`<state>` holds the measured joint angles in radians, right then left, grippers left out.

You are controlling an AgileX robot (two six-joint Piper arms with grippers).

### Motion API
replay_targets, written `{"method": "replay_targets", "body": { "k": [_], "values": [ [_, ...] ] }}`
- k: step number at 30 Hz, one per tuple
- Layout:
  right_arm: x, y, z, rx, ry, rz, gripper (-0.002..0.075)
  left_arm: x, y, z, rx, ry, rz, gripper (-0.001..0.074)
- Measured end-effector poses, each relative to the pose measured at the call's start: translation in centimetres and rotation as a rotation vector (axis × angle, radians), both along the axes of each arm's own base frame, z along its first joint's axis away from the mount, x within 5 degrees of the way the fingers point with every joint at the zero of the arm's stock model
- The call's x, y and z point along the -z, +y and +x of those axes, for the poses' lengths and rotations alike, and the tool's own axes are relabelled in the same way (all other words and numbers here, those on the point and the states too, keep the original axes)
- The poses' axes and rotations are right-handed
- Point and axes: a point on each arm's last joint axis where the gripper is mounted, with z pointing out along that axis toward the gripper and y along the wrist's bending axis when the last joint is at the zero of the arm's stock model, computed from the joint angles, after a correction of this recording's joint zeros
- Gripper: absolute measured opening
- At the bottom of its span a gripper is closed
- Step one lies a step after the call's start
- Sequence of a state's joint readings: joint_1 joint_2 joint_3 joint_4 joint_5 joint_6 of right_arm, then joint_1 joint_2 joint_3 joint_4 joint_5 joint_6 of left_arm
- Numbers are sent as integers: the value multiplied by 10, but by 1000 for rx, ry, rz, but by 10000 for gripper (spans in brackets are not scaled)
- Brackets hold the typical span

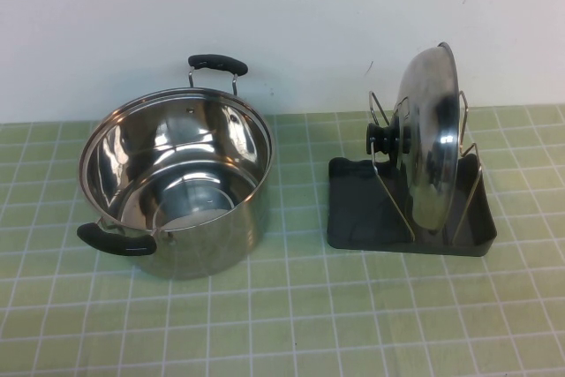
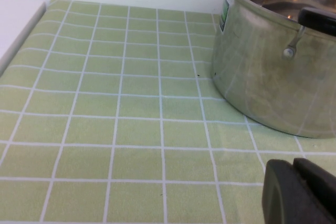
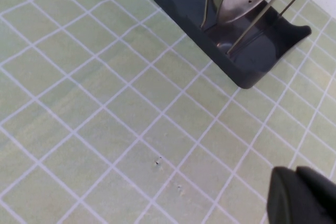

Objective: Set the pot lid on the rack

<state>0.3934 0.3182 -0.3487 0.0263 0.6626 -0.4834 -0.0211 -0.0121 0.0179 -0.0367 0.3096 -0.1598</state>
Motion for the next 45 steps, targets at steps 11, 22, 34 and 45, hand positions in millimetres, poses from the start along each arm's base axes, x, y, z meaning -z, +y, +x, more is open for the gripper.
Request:
{"method": "replay_targets", "body": {
  "k": [11, 22, 34, 45],
  "values": [
    [34, -19, -12, 240, -256, 45, -1, 0, 0, 0, 0, 0, 0, -1],
    [78, -25, -9, 364, -257, 29, -1, 0, 0, 0, 0, -1, 0, -1],
    [78, -26, -8, 466, -228, 174, -1, 0, 0, 0, 0, -2, 0, -1],
    [78, -26, -8, 521, -206, 277, -1, 0, 0, 0, 0, -2, 0, -1]
  ]
}}
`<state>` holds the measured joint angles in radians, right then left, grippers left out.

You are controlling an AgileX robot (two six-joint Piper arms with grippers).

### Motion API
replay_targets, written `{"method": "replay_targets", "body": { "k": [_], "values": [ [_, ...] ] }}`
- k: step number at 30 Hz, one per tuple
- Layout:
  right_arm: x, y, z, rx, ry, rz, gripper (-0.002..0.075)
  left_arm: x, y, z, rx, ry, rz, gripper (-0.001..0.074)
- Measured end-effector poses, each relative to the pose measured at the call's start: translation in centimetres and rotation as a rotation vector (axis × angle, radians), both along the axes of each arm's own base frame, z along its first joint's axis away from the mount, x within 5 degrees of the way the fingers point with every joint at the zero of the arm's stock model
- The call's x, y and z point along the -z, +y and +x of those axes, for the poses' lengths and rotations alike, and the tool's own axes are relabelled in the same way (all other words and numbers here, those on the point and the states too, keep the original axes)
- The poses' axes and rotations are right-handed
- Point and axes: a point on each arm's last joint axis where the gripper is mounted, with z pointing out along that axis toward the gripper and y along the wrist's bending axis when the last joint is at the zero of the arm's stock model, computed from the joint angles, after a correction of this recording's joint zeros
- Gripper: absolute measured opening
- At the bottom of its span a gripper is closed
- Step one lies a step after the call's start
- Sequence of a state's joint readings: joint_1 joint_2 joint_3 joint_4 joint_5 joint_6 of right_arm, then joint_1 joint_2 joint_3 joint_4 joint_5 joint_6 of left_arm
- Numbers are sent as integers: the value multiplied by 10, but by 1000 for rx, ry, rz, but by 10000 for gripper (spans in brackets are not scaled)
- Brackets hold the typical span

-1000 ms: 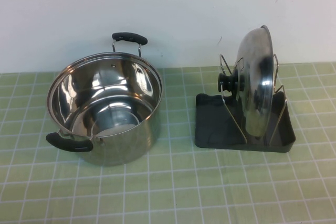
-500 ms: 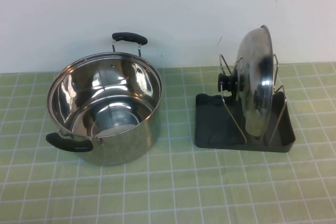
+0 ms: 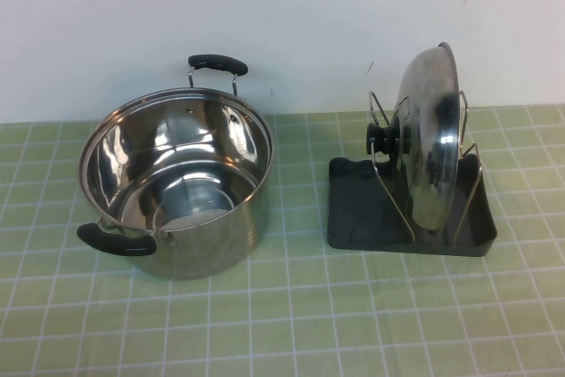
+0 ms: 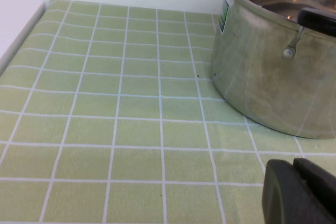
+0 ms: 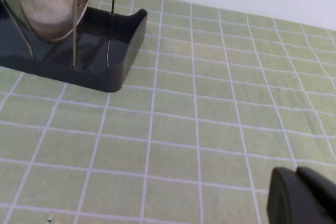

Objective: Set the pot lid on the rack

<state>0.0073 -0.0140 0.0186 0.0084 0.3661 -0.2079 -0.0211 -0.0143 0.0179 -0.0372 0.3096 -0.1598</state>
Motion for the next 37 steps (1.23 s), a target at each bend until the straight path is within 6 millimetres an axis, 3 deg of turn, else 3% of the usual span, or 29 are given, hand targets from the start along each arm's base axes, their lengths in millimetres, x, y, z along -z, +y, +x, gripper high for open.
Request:
{"method": "replay_targets", "body": {
  "k": [37],
  "values": [
    [-1, 1, 1, 26, -12, 95, -1, 0, 0, 0, 0, 0, 2, -1]
  ]
}}
